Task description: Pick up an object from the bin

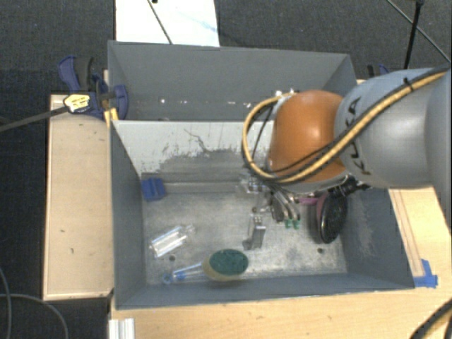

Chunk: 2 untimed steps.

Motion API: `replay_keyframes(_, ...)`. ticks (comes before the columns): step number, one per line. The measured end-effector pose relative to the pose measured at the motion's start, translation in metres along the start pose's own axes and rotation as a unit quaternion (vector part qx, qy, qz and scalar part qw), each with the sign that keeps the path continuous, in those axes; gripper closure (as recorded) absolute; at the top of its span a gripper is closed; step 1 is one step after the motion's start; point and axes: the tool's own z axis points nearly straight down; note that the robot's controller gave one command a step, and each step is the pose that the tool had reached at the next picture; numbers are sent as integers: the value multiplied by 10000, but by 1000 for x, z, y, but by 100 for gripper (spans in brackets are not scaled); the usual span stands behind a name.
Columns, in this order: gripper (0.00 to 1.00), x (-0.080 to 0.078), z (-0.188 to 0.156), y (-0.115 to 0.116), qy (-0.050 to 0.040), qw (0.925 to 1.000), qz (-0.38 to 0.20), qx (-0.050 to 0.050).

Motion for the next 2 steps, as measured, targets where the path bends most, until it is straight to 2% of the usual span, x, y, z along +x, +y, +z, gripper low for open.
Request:
replay_keyframes(1,0,48,-1,57,13,9807,-1954,-6)
replay_keyframes(2,0,43,79,52,-12,9861,-1664,4)
